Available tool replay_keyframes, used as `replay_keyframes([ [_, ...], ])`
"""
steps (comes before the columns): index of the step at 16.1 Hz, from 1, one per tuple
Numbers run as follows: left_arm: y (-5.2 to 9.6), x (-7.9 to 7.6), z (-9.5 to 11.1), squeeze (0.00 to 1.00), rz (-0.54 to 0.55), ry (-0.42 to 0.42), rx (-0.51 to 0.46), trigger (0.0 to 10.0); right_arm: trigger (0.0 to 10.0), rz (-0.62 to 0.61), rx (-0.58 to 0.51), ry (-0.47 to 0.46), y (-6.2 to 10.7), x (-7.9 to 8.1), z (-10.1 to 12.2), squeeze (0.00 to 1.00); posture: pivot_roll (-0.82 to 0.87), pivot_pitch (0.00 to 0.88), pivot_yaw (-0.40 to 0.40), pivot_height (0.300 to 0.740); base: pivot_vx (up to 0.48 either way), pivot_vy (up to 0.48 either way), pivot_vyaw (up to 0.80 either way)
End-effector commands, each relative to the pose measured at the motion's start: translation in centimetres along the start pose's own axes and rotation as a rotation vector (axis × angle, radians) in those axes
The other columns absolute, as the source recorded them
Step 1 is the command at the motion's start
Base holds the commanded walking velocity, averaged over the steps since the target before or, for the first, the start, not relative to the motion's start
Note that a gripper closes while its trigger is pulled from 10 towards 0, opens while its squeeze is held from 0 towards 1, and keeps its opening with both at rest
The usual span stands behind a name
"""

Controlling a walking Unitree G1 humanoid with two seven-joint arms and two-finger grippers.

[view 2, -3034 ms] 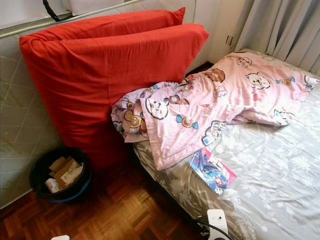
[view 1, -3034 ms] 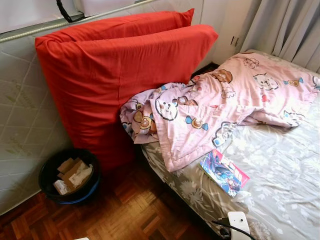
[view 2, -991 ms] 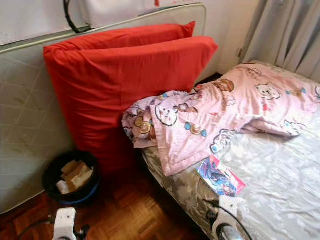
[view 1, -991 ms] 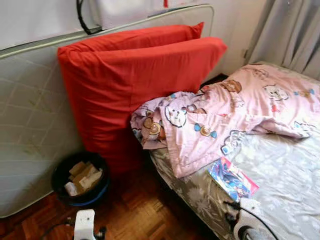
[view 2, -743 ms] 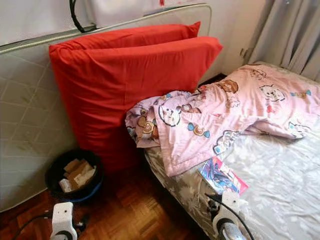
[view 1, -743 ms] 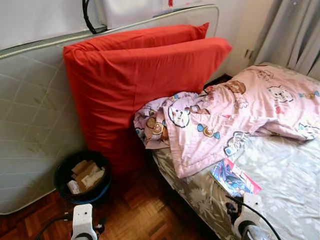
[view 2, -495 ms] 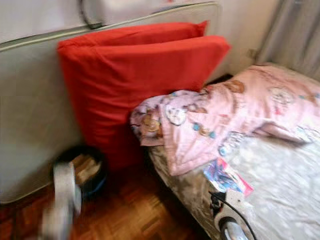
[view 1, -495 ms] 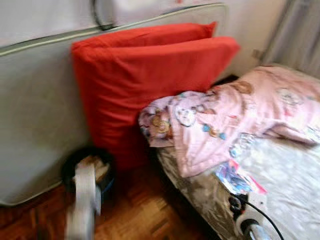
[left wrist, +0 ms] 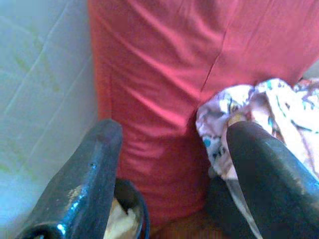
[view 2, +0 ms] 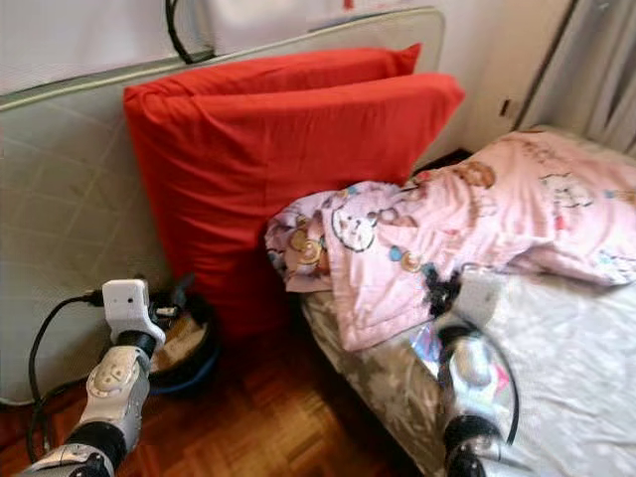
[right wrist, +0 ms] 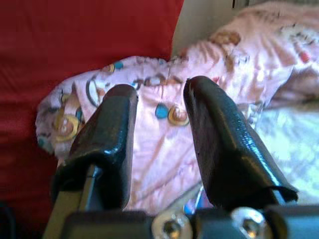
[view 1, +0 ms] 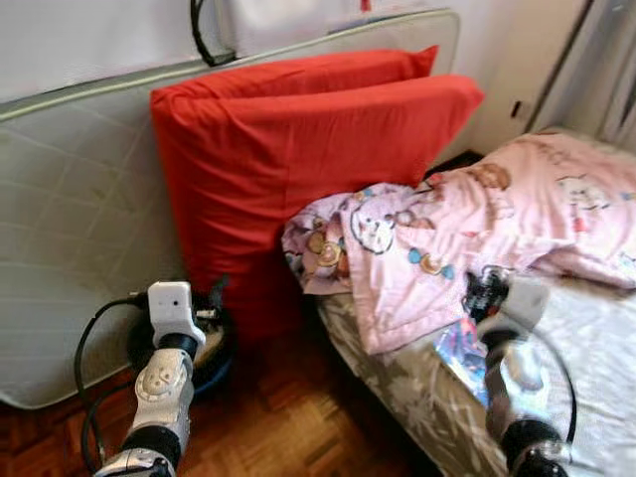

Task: Clean up the room

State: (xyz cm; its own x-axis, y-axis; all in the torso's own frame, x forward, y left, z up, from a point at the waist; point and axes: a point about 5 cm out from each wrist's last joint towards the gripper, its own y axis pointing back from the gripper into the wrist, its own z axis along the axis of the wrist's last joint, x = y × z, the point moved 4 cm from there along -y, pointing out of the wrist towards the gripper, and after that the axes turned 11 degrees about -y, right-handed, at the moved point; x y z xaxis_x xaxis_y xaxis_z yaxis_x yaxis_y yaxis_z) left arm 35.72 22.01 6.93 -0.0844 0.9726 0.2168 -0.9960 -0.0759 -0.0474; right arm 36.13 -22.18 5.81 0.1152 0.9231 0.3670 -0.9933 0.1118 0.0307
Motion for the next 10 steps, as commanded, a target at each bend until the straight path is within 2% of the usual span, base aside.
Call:
replay_keyframes([
  [1, -0.1, 0.1, -0.3, 0.0, -0.001, 0.01, 0.025, 10.0, 10.0, -0.001, -0.017, 0.004, -0.5, 0.0, 0.8, 0.0, -0.03, 0.0, 0.024, 0.74, 0.0, 0.0, 0.0],
  [6, 0.2, -0.2, 0.1, 0.0, 0.001, 0.01, -0.005, 10.0, 10.0, 0.033, -0.021, 0.032, -0.8, 0.3, 1.4, 0.0, -0.01, 0.0, -0.019, 0.74, 0.0, 0.0, 0.0],
  [10, 1.1, -0.4, 0.1, 0.0, 0.012, 0.008, -0.038, 10.0, 10.0, 0.039, -0.032, 0.064, -0.2, -0.7, 1.7, 0.0, 0.0, 0.0, -0.056, 0.74, 0.0, 0.0, 0.0],
])
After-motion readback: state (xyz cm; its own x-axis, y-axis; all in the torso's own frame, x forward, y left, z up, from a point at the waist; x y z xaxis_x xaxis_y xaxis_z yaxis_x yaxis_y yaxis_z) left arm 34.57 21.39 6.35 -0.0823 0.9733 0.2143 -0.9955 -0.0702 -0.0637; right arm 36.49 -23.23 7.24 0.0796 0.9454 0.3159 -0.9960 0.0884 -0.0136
